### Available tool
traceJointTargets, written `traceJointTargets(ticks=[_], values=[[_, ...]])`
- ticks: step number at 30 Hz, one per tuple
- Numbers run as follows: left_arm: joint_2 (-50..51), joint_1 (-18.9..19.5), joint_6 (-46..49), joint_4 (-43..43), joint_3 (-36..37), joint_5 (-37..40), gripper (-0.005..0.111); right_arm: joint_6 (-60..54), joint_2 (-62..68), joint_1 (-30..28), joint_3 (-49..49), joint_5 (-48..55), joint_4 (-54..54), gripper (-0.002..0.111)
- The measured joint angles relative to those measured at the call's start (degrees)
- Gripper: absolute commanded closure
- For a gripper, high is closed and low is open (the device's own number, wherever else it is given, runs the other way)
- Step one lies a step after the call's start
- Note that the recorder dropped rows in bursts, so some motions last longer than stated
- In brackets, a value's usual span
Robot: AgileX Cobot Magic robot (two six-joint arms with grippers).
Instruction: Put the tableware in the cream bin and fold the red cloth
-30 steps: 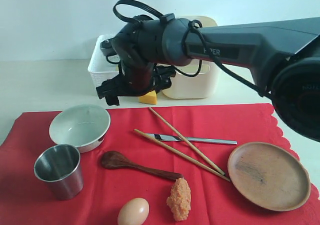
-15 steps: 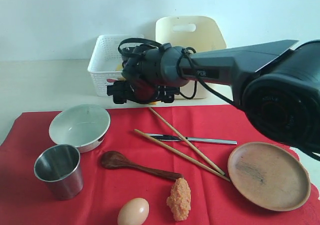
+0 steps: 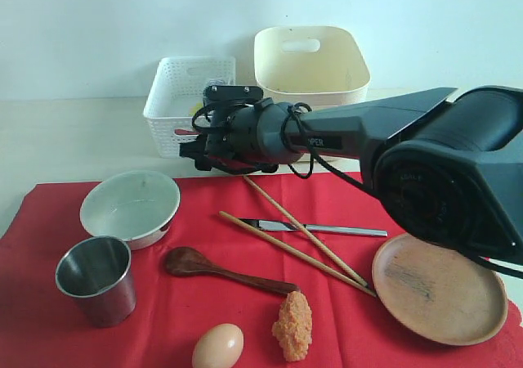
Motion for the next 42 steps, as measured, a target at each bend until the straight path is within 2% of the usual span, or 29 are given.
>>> traceJointTargets(ticks=[5,10,16,28,35,38,42], values=[[0.00,0.00,0.00,0.00,0.00,0.00,0.106,0.47,0.66,0.00,0.00,-0.86,-1.85,0.084],[0.00,0.00,0.00,0.00,0.00,0.00,0.106,0.58,0.66,0.11,0.00,1.57,-2.48,0.108],[0.00,0.00,0.00,0.00,0.00,0.00,0.106,0.26,0.31,1.37,0.00,7.33,-4.05,0.108],[0.00,0.00,0.00,0.00,0.00,0.00,0.106,-0.86,-3.45,7.37,0.00,10.80,-8.44,0.108],[0.00,0.00,0.00,0.00,0.00,0.00,0.106,-6.02,-6.62,10.01,0.00,13.88,-8.44,0.108],[0.00,0.00,0.00,0.00,0.00,0.00,0.106,-7.69,-8.47,11.85,0.00,10.96,-9.14,0.108],[0.00,0.00,0.00,0.00,0.00,0.00,0.106,-7.48,-10.42,13.10,0.00,0.12,-9.83,0.108]])
